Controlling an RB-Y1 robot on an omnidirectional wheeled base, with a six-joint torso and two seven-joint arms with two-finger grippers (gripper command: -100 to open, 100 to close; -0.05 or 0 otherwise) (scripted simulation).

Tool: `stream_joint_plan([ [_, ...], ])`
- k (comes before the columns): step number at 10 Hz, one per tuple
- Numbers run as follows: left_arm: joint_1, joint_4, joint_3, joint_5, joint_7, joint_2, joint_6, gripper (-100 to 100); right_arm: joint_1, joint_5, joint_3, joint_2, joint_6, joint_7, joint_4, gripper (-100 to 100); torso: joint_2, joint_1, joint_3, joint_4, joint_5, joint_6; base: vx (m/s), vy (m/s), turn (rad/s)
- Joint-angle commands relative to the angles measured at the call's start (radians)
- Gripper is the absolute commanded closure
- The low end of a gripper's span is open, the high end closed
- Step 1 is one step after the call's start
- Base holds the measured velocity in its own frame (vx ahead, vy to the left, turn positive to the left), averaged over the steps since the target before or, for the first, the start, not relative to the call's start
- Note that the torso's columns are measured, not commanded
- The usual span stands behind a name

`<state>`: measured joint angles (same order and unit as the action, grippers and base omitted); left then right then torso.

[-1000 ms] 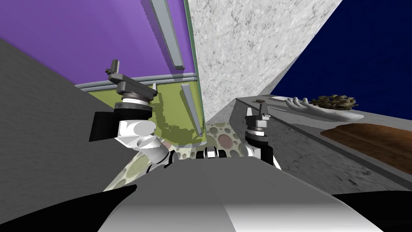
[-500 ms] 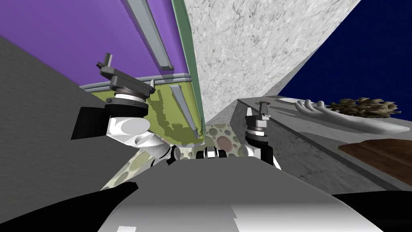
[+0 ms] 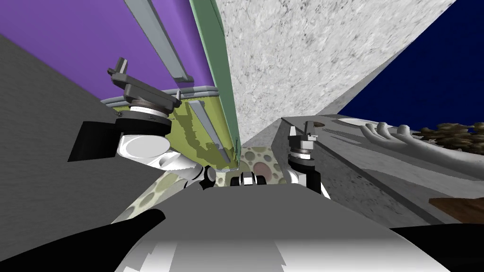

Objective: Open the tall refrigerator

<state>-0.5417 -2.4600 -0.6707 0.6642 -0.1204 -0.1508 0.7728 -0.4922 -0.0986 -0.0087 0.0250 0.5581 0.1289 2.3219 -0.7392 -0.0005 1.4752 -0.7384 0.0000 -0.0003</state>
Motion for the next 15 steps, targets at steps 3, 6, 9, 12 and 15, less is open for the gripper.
stream_joint_plan([
  [3,-0.082,0.001,-0.058,0.054,0.000,0.122,0.100,-100,0.000,0.000,0.000,0.000,0.000,0.000,0.000,0,0.001,0.002,0.001,0.001,0.000,0.000,0.037,-0.153,0.113],
  [6,-0.102,0.002,-0.072,0.066,0.000,0.197,0.122,-100,0.000,0.000,0.000,0.000,0.000,0.000,0.000,0,0.000,0.004,0.000,0.000,0.001,0.000,0.012,-0.068,0.047],
  [9,-0.153,0.033,-0.064,0.030,-0.025,0.160,0.139,-100,0.000,0.000,0.000,0.000,0.000,0.000,0.000,0,0.002,0.002,0.001,0.000,0.000,0.000,0.017,-0.012,0.030],
  [12,-0.181,0.048,-0.060,0.011,-0.037,0.147,0.149,-100,0.000,0.000,0.000,0.000,0.000,0.000,0.000,0,0.002,0.000,0.001,0.001,0.000,0.000,0.028,-0.013,0.028],
  [15,-0.121,0.013,-0.068,0.051,-0.010,0.176,0.128,100,0.000,0.000,0.000,0.000,0.000,0.000,0.000,0,0.003,0.000,0.002,0.003,0.000,0.002,-0.029,0.014,-0.042],
])
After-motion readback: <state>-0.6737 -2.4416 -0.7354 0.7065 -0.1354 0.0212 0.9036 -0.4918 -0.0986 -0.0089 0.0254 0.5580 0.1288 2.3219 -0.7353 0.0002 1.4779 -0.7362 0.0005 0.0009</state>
